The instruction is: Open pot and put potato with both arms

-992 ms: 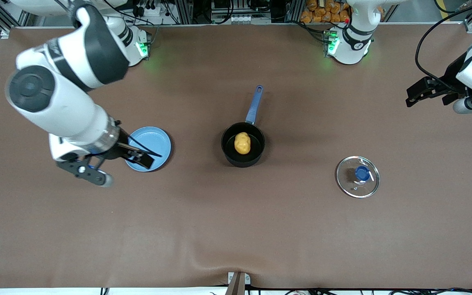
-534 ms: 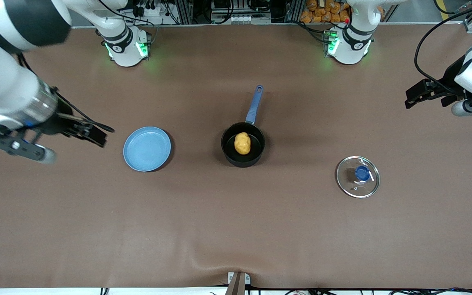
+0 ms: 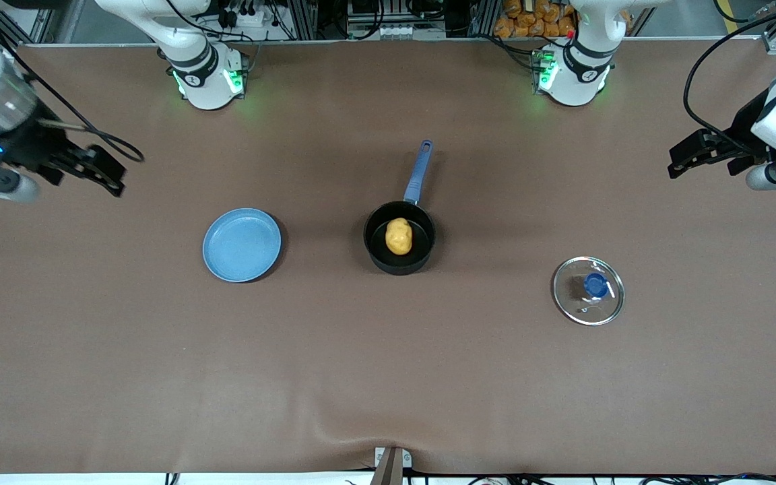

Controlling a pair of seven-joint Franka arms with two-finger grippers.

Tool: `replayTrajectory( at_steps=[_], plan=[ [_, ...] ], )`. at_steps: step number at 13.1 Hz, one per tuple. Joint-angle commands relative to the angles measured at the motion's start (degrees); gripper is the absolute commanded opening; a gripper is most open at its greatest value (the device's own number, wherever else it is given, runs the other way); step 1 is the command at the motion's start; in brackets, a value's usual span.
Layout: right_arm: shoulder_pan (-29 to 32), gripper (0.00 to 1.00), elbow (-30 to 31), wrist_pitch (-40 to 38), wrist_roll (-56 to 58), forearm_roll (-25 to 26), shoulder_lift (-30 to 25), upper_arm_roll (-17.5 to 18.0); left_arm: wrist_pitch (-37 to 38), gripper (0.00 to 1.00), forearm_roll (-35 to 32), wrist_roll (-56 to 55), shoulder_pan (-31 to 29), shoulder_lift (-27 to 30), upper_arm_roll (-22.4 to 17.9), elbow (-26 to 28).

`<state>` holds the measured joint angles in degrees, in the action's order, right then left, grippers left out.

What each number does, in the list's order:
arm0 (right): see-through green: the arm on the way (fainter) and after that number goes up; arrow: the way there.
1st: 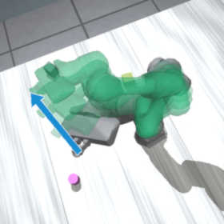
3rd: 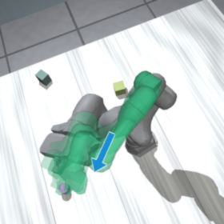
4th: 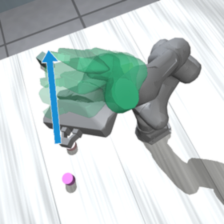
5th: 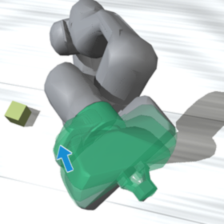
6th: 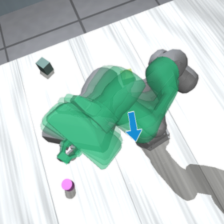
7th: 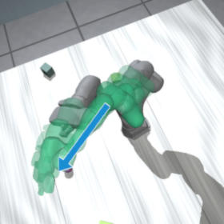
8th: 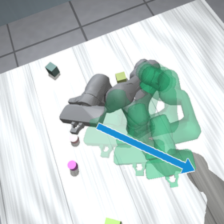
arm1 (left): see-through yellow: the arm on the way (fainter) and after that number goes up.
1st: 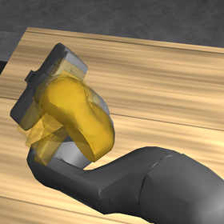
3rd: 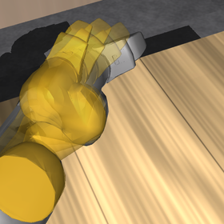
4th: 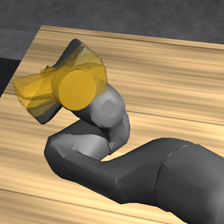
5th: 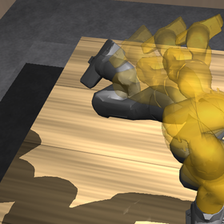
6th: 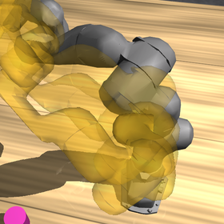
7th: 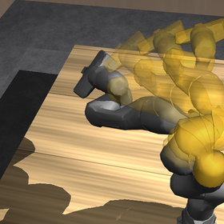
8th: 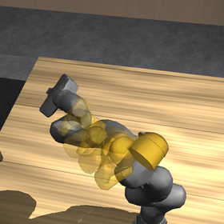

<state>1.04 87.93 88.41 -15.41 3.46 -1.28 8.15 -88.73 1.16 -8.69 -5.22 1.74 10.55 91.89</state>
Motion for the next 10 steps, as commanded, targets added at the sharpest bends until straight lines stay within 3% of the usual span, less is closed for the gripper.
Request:
replayTrajectory(
  at_steps=[1, 5, 10],
  plan=[
    [-1.1, 1.0, 5.6, -0.2, 13.3, -2.0, -4.4, -9.2, 0.0, 1.0, 1.0, 1.1, -0.3, 0.2, -0.1, -0.4],
    [-1.2, 1.0, -1.0, -3.0, 15.8, -1.0, -1.1, -10.4, 0.0, 1.0, 1.0, 1.1, -0.2, 0.2, -0.1, -0.4],
    [-1.3, 1.0, -2.6, -2.5, 16.0, -2.0, -0.2, -10.3, 0.0, 1.0, 1.1, 1.1, -0.1, 0.2, -0.1, -0.6]
  ],
)
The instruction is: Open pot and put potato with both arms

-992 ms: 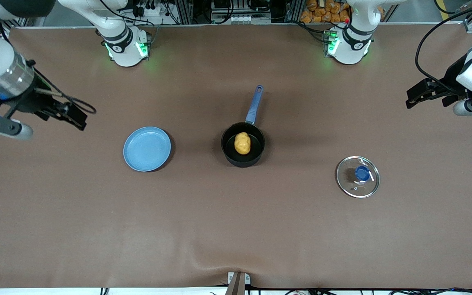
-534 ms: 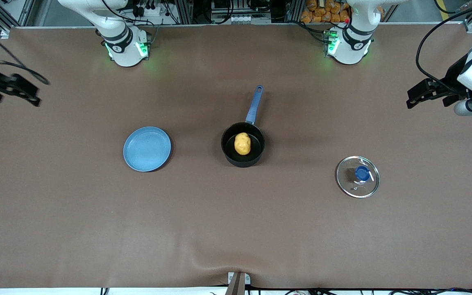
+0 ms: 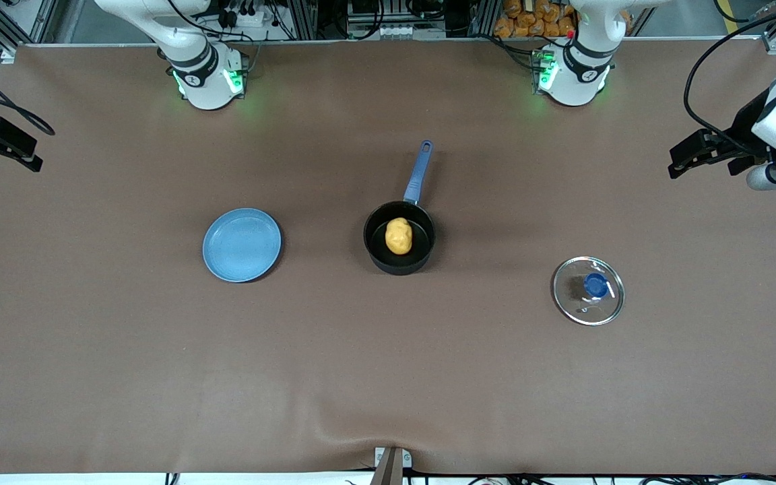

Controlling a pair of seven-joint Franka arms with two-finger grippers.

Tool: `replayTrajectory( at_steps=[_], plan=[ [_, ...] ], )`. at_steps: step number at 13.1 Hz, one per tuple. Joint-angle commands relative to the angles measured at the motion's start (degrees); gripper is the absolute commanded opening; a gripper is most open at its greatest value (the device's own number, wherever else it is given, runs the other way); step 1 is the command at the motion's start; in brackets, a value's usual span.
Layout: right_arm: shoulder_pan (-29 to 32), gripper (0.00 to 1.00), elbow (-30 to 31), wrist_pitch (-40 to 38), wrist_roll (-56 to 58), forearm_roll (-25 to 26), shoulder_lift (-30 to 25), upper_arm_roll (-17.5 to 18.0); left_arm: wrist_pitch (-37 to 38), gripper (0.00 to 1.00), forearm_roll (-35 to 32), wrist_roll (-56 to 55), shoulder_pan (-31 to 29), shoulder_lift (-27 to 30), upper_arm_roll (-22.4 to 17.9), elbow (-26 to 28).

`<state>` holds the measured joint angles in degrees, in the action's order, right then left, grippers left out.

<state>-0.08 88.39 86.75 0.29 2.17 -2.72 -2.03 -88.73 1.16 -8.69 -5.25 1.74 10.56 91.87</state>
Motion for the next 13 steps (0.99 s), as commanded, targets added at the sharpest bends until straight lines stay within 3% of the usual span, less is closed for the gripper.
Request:
replayTrajectory(
  at_steps=[1, 10, 13],
  plan=[
    [-0.2, 1.0, -3.8, -1.1, 0.4, -0.8, 1.9, -0.2, 0.0, 1.0, 1.1, 1.1, -0.2, 0.2, -0.1, -0.6],
    [-1.4, 1.0, -5.0, -4.2, 0.5, -0.1, 1.8, -0.1, 2.1, 1.0, 0.5, 1.2, -0.1, 0.7, 0.0, -1.1],
    [-1.6, 1.0, -4.5, -5.4, 0.1, -0.1, 1.6, -0.2, 5.0, 1.0, 0.3, 1.0, 0.1, 0.5, 0.0, -4.1]
  ],
)
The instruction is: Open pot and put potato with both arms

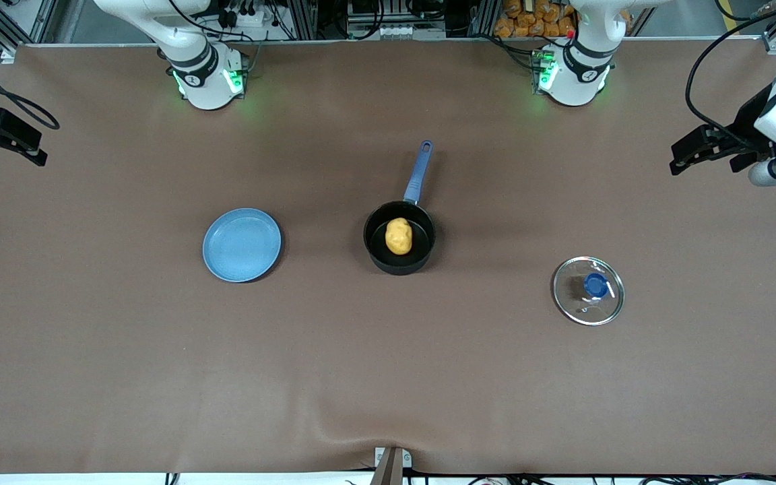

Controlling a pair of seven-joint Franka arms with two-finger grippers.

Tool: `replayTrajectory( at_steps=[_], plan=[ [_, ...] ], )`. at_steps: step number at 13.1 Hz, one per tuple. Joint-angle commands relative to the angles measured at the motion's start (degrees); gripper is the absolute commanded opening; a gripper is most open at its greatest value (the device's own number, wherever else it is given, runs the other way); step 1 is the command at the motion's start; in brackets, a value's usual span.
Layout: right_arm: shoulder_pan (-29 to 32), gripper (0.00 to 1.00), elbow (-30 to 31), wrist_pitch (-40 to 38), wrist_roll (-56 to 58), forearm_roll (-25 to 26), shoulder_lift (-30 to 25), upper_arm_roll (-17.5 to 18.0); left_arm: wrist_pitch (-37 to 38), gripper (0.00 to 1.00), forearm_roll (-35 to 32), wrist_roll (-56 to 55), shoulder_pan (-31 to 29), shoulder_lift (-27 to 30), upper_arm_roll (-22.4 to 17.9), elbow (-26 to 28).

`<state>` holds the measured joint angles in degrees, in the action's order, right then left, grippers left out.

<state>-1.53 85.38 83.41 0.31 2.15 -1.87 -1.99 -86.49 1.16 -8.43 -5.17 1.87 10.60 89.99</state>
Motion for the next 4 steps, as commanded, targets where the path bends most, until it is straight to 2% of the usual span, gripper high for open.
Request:
replayTrajectory(
  at_steps=[1, 4],
  plan=[
    [0.0, 1.0, -1.4, -2.2, -0.1, -0.7, 0.7, -0.3, 3.7, 1.0, 0.2, 0.7, 0.2, 0.4, 0.1, -2.6],
    [-0.4, 1.0, -1.4, -1.9, -0.2, -1.0, 0.8, 0.1, 5.5, 1.0, 0.2, 0.8, 0.0, 0.5, 0.0, -3.0]
  ],
)
